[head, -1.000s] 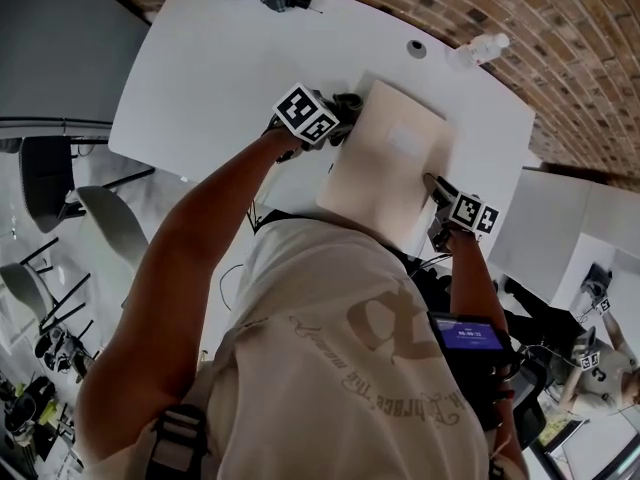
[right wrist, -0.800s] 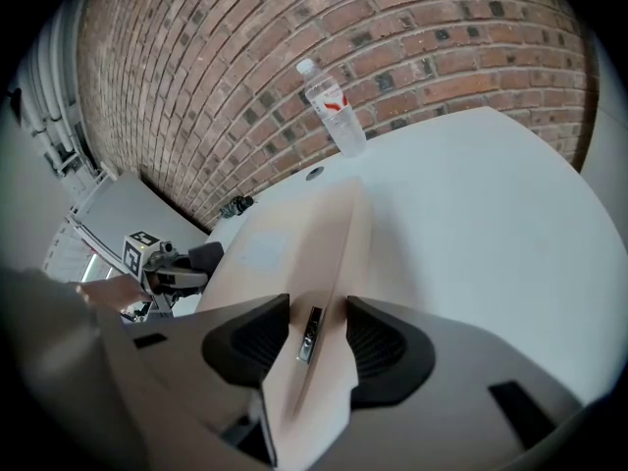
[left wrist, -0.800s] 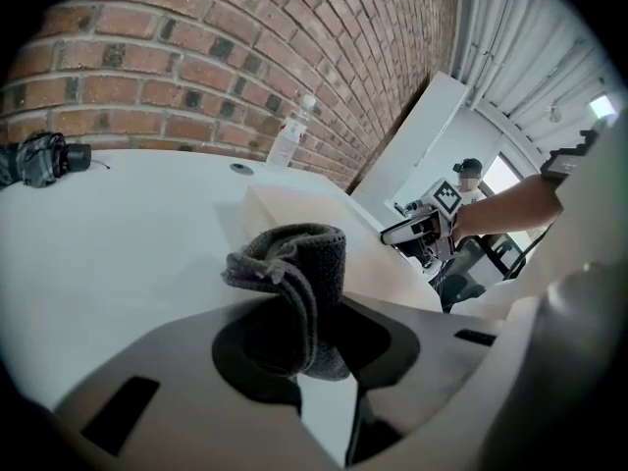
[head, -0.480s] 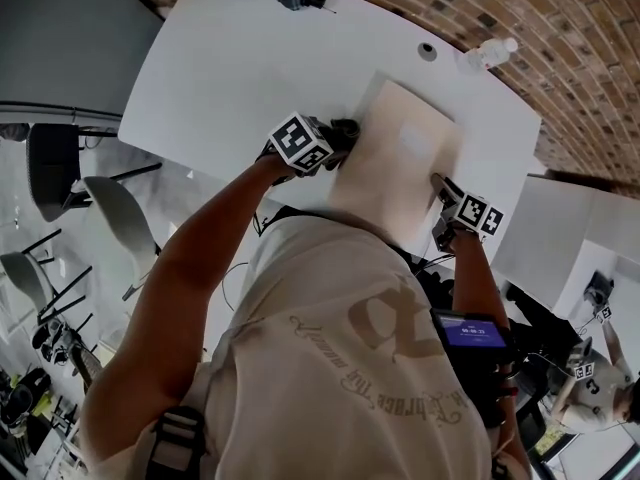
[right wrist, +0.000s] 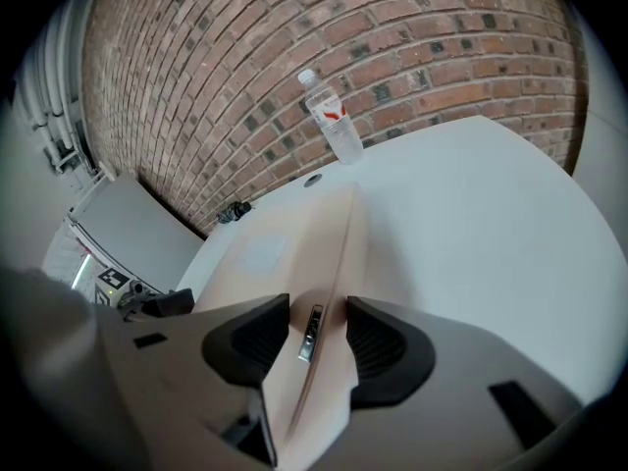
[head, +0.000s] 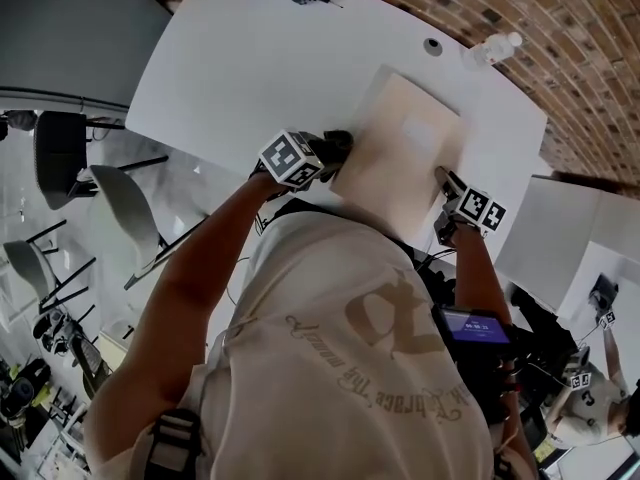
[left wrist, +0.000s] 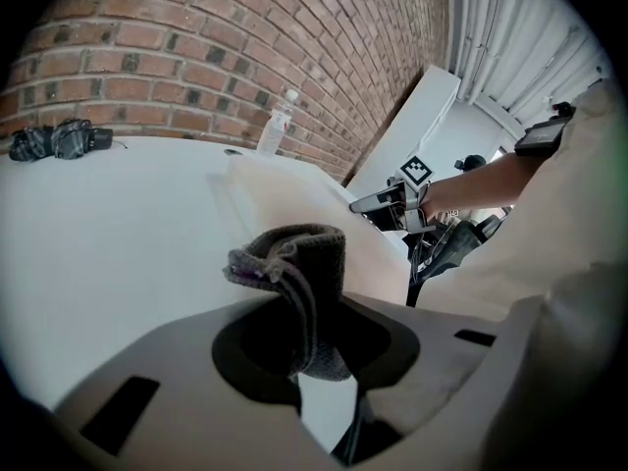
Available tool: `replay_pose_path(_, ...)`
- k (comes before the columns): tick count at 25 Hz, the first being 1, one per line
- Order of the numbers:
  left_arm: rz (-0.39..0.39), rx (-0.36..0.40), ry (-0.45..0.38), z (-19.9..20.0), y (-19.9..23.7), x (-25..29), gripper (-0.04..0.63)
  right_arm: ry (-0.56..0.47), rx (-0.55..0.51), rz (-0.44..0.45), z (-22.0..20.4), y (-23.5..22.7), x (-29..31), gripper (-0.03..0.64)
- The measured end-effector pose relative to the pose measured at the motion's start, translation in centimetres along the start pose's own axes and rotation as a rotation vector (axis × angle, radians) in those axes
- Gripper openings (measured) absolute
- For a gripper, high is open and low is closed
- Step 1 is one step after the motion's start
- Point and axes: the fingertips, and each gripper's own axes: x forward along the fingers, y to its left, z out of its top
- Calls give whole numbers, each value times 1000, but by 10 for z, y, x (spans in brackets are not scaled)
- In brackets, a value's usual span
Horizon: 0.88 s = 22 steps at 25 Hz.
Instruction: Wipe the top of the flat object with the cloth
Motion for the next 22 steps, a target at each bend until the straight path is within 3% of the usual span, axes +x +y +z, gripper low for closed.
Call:
replay_pose_path(7, 43, -16, 23, -21, -20, -7, 100, 20, -23, 23, -2, 0, -1, 195)
replay_pose_path(18, 180, -139, 28, -67, -43, -13, 100, 20, -77, 54, 0, 1, 2, 204)
replay_pose_path(22, 199, -169, 67, -87, -59, -15, 100, 23, -93, 59, 0, 1, 3, 207)
